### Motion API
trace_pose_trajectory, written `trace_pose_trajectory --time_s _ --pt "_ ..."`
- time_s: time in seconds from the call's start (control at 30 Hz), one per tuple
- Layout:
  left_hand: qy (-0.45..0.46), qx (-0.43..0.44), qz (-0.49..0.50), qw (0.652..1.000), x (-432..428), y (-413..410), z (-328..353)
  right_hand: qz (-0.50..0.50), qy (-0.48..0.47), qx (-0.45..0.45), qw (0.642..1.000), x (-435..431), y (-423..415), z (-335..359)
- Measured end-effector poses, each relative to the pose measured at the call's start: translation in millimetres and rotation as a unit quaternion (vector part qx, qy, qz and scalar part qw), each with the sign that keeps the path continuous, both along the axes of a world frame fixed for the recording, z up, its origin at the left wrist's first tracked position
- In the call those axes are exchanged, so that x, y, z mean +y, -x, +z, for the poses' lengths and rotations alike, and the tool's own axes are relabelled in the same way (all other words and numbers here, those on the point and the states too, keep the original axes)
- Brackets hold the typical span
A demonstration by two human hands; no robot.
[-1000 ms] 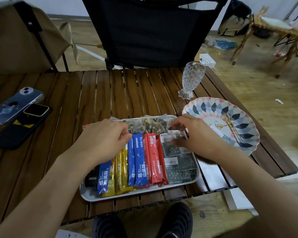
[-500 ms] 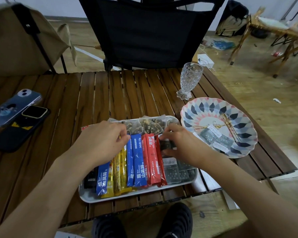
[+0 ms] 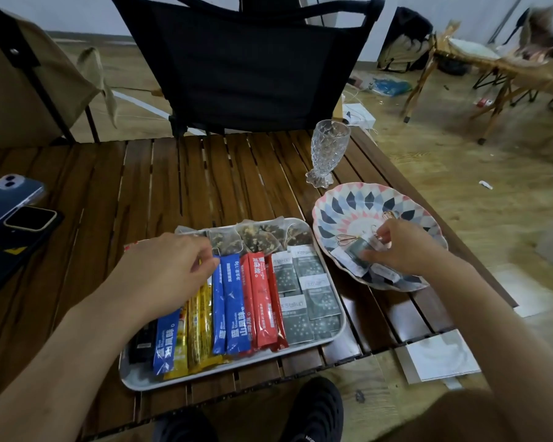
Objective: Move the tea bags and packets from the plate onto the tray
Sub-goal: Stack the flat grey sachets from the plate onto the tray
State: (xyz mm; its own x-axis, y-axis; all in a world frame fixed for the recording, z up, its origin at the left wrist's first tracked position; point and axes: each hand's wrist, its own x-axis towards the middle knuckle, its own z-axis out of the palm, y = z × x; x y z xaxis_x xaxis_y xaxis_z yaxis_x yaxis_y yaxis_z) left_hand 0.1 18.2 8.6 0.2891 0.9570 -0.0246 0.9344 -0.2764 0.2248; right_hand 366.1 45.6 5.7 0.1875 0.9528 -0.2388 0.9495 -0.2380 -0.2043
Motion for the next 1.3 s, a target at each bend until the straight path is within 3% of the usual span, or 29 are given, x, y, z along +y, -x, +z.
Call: trace_pose_trajectory --time_s 0.37,0.53,0.7,0.8,1.0,1.17,1.3 --pt "0.001 0.019 -0.001 1.0 1 -4 1 0.005 0.014 0.027 1.0 6 -10 2" --pt "0.003 0.017 0.001 1.0 1 -6 2 -0.015 -0.035 0.043 0.998 8 -22 0" --pt "0.015 0.005 0.0 1.0 -1 -5 4 0.029 -0.156 0.152 0.976 2 -13 19" --pt "0.014 0.007 0.002 1.0 -1 -5 3 0.127 -0.131 0.231 0.956 -11 21 35" --pt "0.009 0.01 0.003 1.0 0 -3 2 0.199 -0.003 0.146 0.969 -20 76 16" --pt "0.001 0.006 0.0 1.0 -1 -2 1 0.224 -0.017 0.083 0.971 -20 84 4" --pt "0.003 0.007 -0.001 1.0 0 -2 0 0.235 -0.027 0.083 0.968 -21 87 4"
